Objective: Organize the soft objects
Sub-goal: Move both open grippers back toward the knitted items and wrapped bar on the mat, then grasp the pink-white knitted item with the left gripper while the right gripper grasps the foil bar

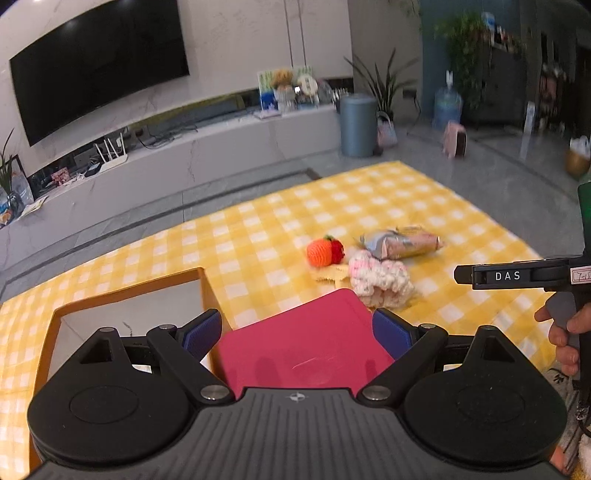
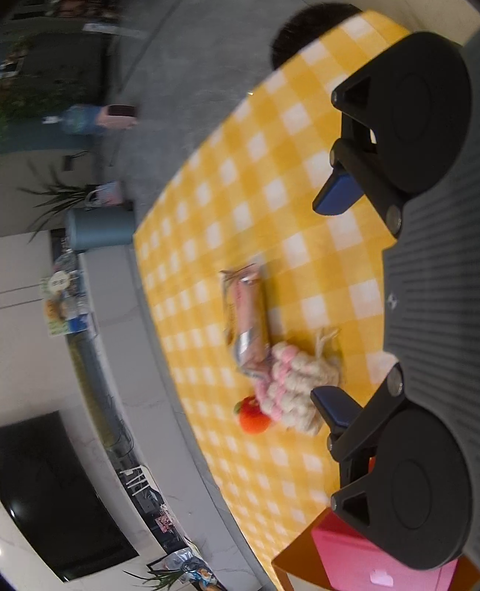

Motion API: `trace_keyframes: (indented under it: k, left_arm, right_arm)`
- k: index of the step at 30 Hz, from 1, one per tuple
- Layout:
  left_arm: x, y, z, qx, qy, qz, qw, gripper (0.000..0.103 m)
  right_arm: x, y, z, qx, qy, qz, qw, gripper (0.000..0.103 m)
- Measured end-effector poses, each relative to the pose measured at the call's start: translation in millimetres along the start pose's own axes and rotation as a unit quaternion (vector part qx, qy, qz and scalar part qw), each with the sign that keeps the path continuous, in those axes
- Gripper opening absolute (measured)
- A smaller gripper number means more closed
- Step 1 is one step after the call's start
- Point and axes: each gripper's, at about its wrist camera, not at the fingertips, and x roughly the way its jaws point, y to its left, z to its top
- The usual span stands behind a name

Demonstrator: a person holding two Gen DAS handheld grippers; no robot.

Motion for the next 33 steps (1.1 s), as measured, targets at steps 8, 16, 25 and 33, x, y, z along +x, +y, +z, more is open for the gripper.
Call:
trace_keyframes:
  k: [8,16,25,33]
  left_arm:
    - [29.9,-22.3,36.2,0.015,0.042,0.007,0.9990,0.103]
    - [85.6,-75.7,70.3,0.073,0.093,-0.014,0.9929,0.103]
    - [164.3,-97.8,74.6,0.060,0.200,-0.012,0.9779,0.103]
    - [205.8,-107.9,74.4,0.064,0.234,0.016,0.9701,0.103]
  right_arm:
    - [16.6,-16.9,13.9,0.041,-0.018,0.013,0.999,0.097]
    - [50.9,-10.9,25.8,-0.069,-0.050,-0.015,0.996,0.097]
    - [67.4,0.9,19.4,-0.238,-0.080,-0.051,0.967,0.096]
    - [74.6,-4.3,15.5,-0.242,-0.063,-0.073,0.966,0.095]
